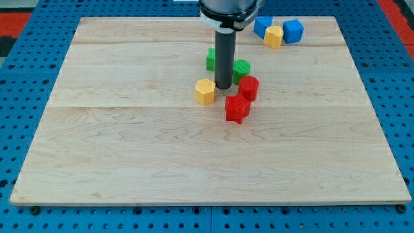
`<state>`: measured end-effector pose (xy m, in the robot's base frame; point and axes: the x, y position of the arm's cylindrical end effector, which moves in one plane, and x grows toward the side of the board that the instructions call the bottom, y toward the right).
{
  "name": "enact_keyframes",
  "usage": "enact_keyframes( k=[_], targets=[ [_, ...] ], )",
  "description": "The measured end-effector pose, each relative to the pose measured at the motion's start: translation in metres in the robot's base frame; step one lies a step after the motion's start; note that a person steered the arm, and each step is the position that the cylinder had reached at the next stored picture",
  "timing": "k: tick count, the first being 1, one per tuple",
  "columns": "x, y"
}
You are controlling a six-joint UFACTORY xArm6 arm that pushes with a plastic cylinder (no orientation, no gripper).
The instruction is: Slightly push the red star towards the bottom
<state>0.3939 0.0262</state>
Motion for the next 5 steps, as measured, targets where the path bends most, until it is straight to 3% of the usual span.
enact_keyframes(
  k=[5],
  targets=[
    [-0.016,0.034]
  ],
)
